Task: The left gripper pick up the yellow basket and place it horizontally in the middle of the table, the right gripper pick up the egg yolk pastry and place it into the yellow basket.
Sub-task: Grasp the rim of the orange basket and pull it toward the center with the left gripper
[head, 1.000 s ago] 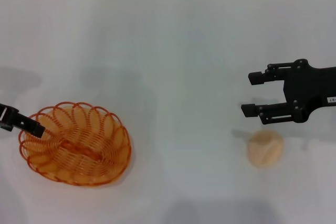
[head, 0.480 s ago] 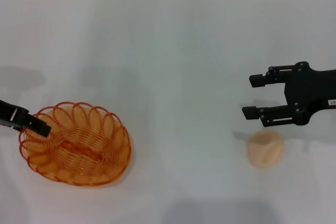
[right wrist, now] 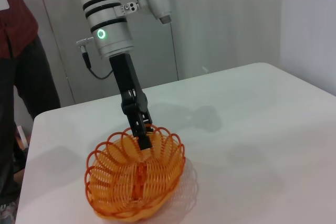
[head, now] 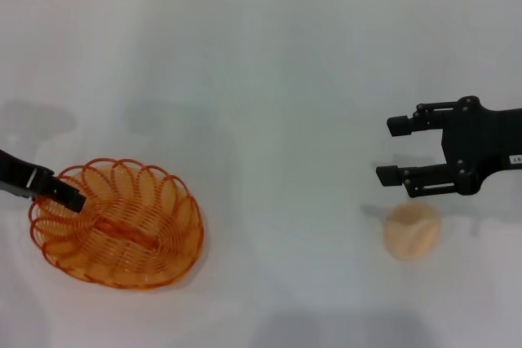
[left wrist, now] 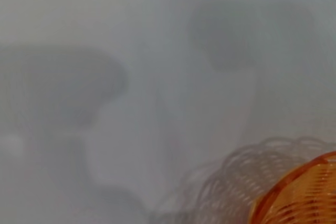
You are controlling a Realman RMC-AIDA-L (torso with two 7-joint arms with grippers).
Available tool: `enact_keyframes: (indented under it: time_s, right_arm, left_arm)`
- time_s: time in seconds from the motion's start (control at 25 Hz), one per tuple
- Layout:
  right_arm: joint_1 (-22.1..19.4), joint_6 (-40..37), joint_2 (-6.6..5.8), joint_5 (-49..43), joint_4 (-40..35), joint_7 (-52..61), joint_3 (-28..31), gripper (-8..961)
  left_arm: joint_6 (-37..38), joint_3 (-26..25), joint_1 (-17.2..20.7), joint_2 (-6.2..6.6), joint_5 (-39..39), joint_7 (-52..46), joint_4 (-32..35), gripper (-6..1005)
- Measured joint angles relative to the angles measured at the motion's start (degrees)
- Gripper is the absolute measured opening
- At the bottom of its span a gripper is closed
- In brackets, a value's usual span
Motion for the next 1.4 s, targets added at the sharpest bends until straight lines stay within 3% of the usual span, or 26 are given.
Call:
enact_keyframes:
  time_s: [0.48, 0.68, 0.8, 1.24, 1.4]
  right_arm:
    - [0.2, 0.03, 0.0, -0.02, 0.03, -0.01, 0.01, 724]
    - [0.2, 0.05, 0.0, -0.14, 0.03, -0.01, 0.04, 724]
    - [0.13, 0.09, 0.0, -0.1, 0.02, -0.01, 0.03, 724]
    - [0.27, -0.04, 0.0, -0.01, 0.02, -0.01, 0.0, 723]
    - [0.28, -0.07, 0.0, 0.01, 0.02, -0.01, 0.0, 723]
  left_arm:
    - [-0.08, 1.21, -0.55, 0.01, 0.02, -0.16, -1.46, 448]
    - [-0.19, 1.51, -0.54, 0.0, 0.17, -0.42, -1.46, 447]
    - [-0.2, 1.52, -0.6, 0.0, 0.59, -0.44, -1.55, 330]
    - [-0.59, 2.03, -1.55, 0.36, 0.66, -0.37, -3.67, 278]
    - [-0.26, 2.04, -1.88, 0.55, 0.64, -0.11, -3.67, 161]
